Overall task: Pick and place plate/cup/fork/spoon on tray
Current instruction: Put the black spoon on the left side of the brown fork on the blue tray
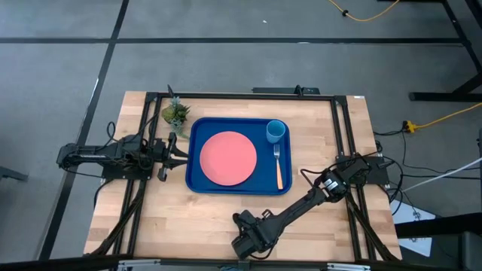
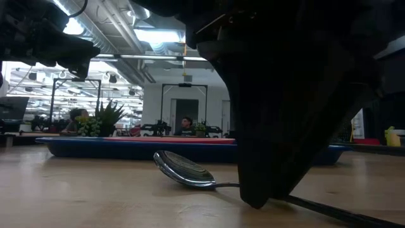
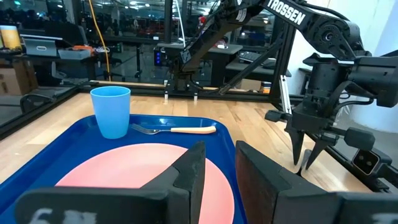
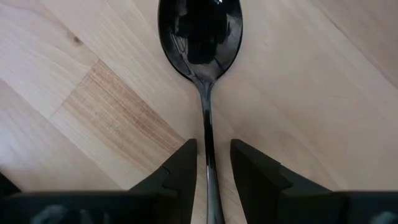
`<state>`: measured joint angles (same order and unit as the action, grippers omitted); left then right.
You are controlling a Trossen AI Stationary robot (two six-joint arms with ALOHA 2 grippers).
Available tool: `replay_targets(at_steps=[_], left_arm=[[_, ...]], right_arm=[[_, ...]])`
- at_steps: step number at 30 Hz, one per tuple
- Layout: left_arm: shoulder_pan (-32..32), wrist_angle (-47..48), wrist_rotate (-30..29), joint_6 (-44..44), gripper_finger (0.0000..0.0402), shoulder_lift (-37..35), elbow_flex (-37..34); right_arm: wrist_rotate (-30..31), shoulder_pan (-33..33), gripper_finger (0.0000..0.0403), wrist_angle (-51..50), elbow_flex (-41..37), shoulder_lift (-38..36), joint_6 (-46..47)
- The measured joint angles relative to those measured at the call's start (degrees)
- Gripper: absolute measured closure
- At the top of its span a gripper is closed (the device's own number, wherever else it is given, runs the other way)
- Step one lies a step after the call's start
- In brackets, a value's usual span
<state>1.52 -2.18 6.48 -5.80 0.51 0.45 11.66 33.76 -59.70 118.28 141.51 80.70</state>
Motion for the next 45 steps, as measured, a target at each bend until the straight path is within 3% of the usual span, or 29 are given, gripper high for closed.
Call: replay_targets(at_steps=[34,45], left_arm=[[0.0,0.0,0.0,0.0,0.0321,0.0,0.0],[0.0,0.0,0.0,0.0,0.0321,0.0,0.0]], right_arm=[[0.2,0.0,0.0309,0.2,-0.1,0.0,-3.7],[0.5,0.0,0.0392,0.2,-0.2,0.0,-3.5]])
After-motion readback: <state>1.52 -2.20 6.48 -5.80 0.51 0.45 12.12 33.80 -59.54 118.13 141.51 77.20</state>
